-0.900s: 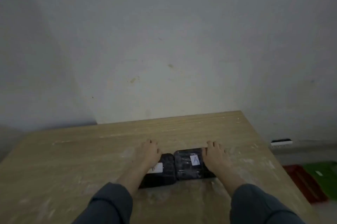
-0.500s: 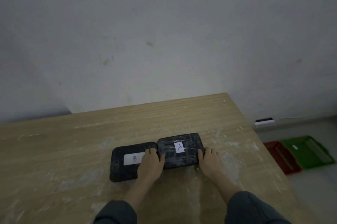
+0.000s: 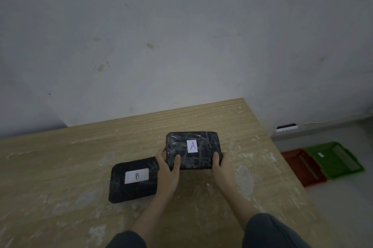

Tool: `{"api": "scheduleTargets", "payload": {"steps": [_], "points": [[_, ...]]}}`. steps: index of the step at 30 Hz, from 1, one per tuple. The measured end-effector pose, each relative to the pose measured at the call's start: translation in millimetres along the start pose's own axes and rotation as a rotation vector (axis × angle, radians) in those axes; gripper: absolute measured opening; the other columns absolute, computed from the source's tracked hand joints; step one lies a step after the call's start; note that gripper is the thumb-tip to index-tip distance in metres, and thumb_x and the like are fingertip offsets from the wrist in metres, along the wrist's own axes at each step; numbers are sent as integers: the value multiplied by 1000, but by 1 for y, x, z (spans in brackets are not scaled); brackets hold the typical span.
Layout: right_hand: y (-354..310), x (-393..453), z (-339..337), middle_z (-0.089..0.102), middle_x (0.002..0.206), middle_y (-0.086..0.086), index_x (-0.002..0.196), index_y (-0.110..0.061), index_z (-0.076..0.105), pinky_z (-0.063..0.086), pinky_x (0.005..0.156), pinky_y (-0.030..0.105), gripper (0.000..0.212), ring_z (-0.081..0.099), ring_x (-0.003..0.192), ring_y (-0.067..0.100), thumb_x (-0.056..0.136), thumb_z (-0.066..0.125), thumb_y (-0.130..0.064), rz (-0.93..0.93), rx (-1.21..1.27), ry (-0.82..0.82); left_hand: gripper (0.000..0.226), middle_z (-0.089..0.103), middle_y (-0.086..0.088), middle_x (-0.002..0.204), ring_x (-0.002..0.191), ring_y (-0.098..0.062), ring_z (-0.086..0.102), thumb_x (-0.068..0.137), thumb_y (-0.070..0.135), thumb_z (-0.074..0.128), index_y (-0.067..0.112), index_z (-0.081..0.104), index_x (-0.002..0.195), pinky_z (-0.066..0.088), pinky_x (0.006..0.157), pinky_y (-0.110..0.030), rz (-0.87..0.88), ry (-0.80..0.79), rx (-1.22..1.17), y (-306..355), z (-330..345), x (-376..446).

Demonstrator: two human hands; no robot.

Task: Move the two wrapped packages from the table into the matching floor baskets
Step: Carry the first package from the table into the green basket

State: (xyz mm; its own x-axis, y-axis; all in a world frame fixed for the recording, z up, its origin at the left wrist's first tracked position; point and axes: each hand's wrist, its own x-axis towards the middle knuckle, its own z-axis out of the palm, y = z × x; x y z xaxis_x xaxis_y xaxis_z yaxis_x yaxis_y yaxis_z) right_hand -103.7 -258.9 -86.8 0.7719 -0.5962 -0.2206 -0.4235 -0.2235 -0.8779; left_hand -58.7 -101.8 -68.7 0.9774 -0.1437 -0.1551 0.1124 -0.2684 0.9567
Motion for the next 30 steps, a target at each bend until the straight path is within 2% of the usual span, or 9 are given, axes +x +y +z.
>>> {"api": "scheduleTargets", "payload": {"steps": [6,9,13,16,18,21,25,28,30], "points": [[7,-1,-24,51,72,1,78,-25,42,36,47,26,24,49,58,15,99,37,-37,33,-14,22,58,48,-8,134,106,-14,54,94,32,51,16,20,140,48,86,-26,-52,-40,27,4,23,-2],[17,-1,-46,51,70,-1,78,-24,43,35,45,25,26,48,55,13,99,38,-37,37,-23,78,57,50,-5,123,96,-9,52,94,34,50,9,26,139,44,69,-11,-76,-72,66,6,46,-7],[35,-2,-88,53,73,-1,77,-24,43,36,47,25,24,51,60,10,98,40,-35,68,12,166,55,51,-1,114,90,-11,54,94,36,49,7,30,136,44,63,-16,-87,-128,96,17,90,-18],[53,3,-133,51,73,-3,77,-22,43,35,50,24,25,49,63,8,98,39,-35,111,27,228,48,51,1,105,75,-1,52,94,37,49,6,35,128,41,58,-17,-82,-174,131,31,136,-30],[67,9,-171,49,72,-6,79,-20,42,30,50,22,26,45,62,4,98,38,-37,139,-18,269,46,52,0,104,77,-9,54,94,36,48,6,35,126,46,63,-23,-77,-212,139,42,173,-39],[92,22,-235,53,75,1,80,-16,41,33,53,33,29,48,64,14,98,37,-39,158,-25,297,42,58,-5,103,84,-20,56,94,38,48,7,38,121,51,78,-35,-60,-273,157,60,238,-55],[131,44,-328,55,80,9,82,-13,40,38,65,37,31,53,74,30,98,37,-40,160,-40,354,40,59,-8,98,80,-21,56,94,35,48,5,39,119,45,67,-30,-33,-293,143,84,335,-80],[159,61,-396,55,77,6,81,-17,39,41,66,38,30,56,75,32,97,36,-43,180,-74,366,43,57,-5,103,89,-21,56,94,34,49,3,40,122,46,77,-32,-58,-292,120,101,405,-103],[176,72,-437,54,70,2,77,-20,37,41,62,37,29,55,66,26,97,36,-42,168,-87,372,43,55,-5,105,94,-22,56,94,34,49,2,41,122,42,80,-31,-63,-296,104,111,448,-116]]}}
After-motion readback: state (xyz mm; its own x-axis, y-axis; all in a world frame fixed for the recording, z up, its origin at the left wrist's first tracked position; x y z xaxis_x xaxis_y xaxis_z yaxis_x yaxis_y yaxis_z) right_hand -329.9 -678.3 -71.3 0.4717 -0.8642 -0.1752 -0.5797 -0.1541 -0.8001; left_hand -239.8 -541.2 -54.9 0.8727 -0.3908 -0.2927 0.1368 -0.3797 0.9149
